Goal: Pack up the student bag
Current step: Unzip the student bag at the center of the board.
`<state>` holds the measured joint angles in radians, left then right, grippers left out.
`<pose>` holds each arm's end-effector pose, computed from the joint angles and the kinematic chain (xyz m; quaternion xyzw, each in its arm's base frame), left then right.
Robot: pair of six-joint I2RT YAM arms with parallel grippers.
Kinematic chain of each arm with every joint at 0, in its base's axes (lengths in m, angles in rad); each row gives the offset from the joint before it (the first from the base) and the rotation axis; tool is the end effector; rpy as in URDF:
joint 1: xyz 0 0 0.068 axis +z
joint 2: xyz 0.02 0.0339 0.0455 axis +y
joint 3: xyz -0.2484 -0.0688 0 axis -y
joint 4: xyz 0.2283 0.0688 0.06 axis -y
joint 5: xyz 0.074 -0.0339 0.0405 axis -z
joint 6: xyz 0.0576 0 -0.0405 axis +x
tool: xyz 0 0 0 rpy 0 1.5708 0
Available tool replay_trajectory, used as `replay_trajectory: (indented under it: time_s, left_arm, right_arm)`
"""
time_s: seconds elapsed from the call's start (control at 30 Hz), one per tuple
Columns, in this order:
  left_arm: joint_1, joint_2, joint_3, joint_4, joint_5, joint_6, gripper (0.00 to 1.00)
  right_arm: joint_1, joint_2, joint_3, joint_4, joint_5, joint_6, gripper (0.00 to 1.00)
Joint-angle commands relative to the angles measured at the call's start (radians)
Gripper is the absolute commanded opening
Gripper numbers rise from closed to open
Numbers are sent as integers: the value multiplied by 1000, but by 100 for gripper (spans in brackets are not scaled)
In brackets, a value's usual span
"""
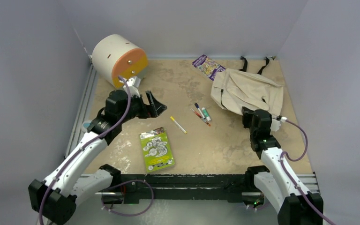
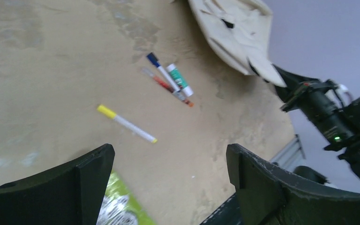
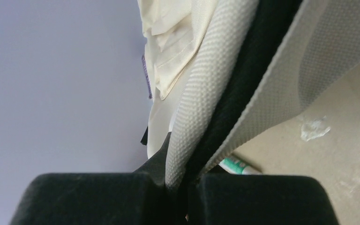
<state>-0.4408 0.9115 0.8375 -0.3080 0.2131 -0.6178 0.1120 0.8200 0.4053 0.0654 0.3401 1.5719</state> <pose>0.1945 -0.1052 0.3042 -0.0135 0.8258 -0.3572 0.4361 0.2051 0.0037 0.2141 0.6107 0.5370 0.3293 0.4798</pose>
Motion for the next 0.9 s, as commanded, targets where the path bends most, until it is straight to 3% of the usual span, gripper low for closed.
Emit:
replay_trajectory:
  time_s: [0.0,0.1,0.23,0.4,0.6,0.87]
  left_arm:
    - [-14,120,41,311,229,-154,90]
    - [-78,234,97,388,225,-190,89]
    - [-257,369,195,426,74,-173,89]
    - [-378,518,251,518,-38,-211,90]
    - [-448,643,265,573,-131,-259,92]
    - [-457,717,270,612,-151,-329,93]
  right_arm:
    - [4,-47,-6,92,-198,128,0]
    - [4,-69,-57,123,-279,176,0]
    - [3,-109,-92,135,-337,197,0]
    - [3,-171,-79,62,-339,194,0]
    - [4,-243,-79,5,-339,212,0]
    - [4,-267,-69,-15,-376,214,0]
